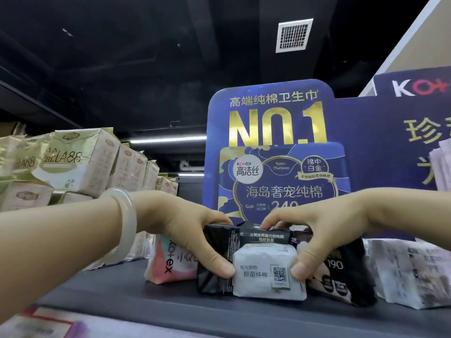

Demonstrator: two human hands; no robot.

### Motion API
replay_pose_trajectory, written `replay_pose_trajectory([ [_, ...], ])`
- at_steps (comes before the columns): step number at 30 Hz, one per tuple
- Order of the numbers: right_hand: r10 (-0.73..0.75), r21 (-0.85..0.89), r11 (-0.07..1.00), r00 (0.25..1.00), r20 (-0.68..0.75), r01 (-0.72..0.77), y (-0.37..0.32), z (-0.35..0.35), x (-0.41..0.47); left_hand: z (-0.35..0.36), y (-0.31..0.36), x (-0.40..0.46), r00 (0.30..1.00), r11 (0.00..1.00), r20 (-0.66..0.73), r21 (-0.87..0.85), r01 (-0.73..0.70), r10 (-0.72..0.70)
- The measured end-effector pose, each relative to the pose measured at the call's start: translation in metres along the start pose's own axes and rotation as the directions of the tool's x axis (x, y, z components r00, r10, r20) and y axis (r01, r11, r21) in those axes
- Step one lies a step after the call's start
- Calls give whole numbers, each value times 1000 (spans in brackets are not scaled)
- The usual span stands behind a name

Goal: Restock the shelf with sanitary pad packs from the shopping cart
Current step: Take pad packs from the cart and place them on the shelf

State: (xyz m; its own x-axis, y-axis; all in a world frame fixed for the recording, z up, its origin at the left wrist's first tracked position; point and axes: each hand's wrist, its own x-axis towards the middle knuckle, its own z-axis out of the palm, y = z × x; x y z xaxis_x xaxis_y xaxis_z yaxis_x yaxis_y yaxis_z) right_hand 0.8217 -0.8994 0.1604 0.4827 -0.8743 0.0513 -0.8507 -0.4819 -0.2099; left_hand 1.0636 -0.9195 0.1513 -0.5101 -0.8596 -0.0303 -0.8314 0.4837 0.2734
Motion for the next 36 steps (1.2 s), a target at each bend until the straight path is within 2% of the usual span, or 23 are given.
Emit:
replay_pose_trajectory([
  [1, 19, 92, 996, 999, 50, -24, -5, 0, -6, 0, 0, -2, 999, 999, -29, -28, -22, 21],
  [2, 17, 110, 994, 997, 81, -26, -9, 0, -11, 0, 1, -4, 998, 998, -43, -42, -39, 37],
  [4, 53, 28, 998, 993, 107, -56, -17, 1, -15, 2, 1, -5, 996, 999, -75, 2, -37, 37],
  [6, 84, -46, 996, 994, 66, -81, -27, 5, -17, 4, 4, -6, 994, 1000, -106, 22, -20, 22],
  [9, 99, -65, 993, 995, 5, -99, -35, 9, -20, 8, 5, -7, 981, 1000, -191, 14, -26, 28],
  [12, 67, -75, 995, 997, -42, -70, -37, 11, -25, 12, 9, -13, 948, 999, -316, 24, -38, 44],
  [16, 11, -85, 996, 995, -96, -19, -40, 11, -30, 15, 10, -21, 923, 996, -375, 5, -87, 82],
  [20, -43, -117, 993, 977, -207, 19, -44, 10, -29, 13, 14, -31, 845, 985, -519, -32, -169, 128],
  [22, -39, -128, 992, 974, -222, 10, -49, 10, -27, 14, 12, -36, 862, 989, -494, -32, -146, 111],
  [25, -5, -136, 991, 988, -154, -16, -55, 15, -24, 19, 9, -46, 939, 999, -343, 45, -3, 18],
  [27, 19, -120, 992, 995, -97, -30, -57, 16, -22, 19, 8, -55, 957, 995, -289, 86, 56, -29],
  [30, 77, -120, 990, 997, 4, -76, -65, 17, -19, 18, 4, -59, 954, 983, -297, 161, 89, -38],
  [32, 97, -164, 983, 994, 56, -87, -71, 19, -13, 21, 2, -54, 949, 983, -314, 171, 63, -6],
  [36, 126, -192, 974, 992, 21, -120, -74, 23, -2, 23, 1, -45, 923, 989, -380, 150, -5, 63],
])
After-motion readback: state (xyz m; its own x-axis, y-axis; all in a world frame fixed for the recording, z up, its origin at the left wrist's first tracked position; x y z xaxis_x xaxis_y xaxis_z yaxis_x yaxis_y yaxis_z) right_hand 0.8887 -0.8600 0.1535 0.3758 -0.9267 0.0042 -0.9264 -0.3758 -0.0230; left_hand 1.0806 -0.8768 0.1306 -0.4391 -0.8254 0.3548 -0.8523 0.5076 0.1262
